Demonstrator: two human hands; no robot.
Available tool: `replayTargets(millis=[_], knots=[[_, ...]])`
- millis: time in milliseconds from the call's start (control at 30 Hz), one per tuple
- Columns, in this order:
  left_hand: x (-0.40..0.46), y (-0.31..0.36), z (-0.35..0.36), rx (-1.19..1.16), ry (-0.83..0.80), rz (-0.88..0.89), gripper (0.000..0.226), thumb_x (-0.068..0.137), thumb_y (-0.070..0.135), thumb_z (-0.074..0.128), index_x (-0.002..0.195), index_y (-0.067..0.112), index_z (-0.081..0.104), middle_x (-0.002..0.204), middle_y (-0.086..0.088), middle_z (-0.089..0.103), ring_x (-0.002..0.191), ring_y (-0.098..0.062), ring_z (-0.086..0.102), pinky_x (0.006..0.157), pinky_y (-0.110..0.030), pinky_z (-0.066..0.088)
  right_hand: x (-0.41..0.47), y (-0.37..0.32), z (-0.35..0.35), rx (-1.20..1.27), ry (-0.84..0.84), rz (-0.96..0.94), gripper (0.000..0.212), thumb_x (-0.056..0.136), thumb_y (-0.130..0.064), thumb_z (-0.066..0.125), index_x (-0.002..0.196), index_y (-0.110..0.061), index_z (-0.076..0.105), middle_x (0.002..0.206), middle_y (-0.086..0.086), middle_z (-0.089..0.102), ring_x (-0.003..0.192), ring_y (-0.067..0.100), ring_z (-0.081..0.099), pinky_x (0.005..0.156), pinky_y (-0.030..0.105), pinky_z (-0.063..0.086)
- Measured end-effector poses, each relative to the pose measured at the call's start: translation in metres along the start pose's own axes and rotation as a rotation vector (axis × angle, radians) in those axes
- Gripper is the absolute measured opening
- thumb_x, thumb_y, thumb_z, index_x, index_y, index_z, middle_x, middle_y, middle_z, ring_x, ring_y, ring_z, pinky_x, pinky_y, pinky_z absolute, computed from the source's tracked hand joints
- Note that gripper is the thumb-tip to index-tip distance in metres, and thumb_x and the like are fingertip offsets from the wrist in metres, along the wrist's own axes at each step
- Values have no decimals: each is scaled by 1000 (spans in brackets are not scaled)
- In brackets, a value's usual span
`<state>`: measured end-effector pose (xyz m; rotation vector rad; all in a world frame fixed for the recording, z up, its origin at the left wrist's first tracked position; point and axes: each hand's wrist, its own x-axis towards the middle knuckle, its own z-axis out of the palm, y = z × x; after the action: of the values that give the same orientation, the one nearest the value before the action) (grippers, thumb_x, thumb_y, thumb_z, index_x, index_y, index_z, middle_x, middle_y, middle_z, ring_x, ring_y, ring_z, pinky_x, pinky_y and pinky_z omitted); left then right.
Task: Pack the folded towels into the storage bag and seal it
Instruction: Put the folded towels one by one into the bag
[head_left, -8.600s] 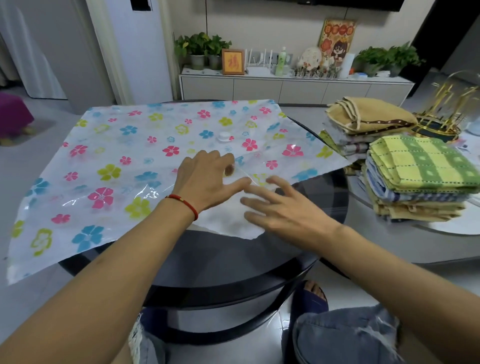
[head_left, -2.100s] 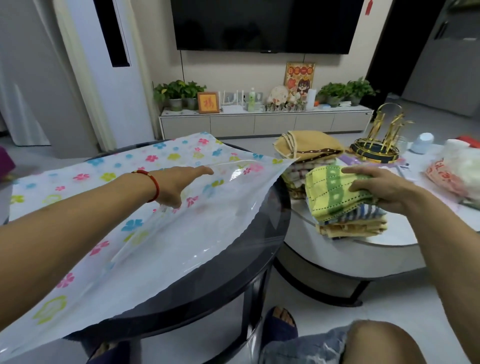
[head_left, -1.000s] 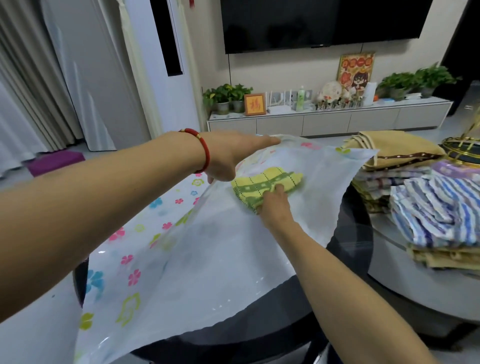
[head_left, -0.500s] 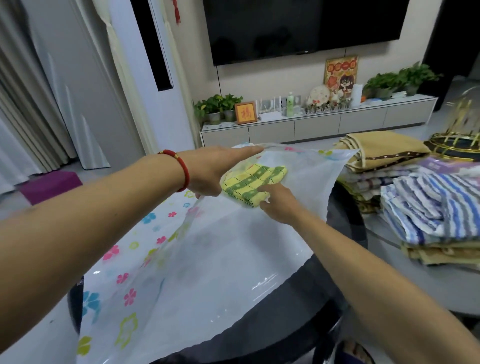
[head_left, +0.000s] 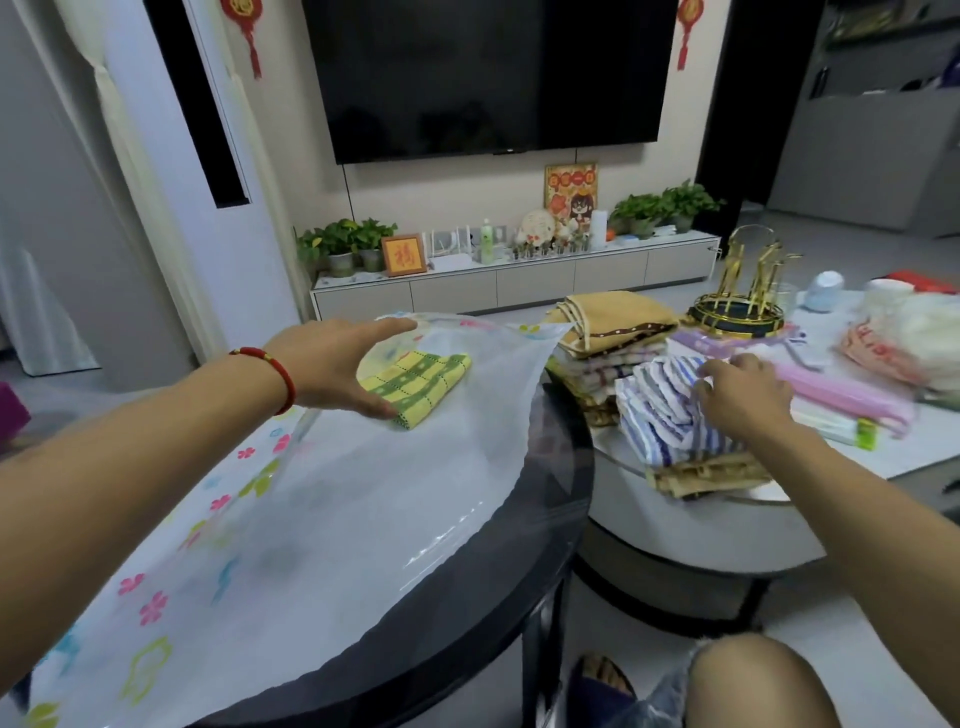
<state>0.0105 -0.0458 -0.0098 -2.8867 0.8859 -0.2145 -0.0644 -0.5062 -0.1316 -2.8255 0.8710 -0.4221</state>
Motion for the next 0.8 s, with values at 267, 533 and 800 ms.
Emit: replayTargets(millis=[267,533,800], knots=[[9,8,6,33,-13,21,111,60,79,70,149,53,10,145,8,52,122,-26,53,76,-35,50,23,17,21,66,-84,157,40,97,-19,58,136,-25,48,129,24,56,120,43,52,100,52,46],[7,1,-6,70,-35,-15,114,60,71,76,150,48,10,143,5,53,122,-26,53,79,-35,50,-5,-22,-65,713,-394,-14,16,93,-7,68,106,-13,73,116,22,63,81,31,62,64,37,52],[-4,-15,-28,111,-68,-72,118,58,71,75,150,49,4,140,3,55,114,-26,58,75,-32,49,-115,-159,-99,1095,-993,-454,27,84,-15,73,109,-22,77,115,16,76,101,38,75,77,44,63]])
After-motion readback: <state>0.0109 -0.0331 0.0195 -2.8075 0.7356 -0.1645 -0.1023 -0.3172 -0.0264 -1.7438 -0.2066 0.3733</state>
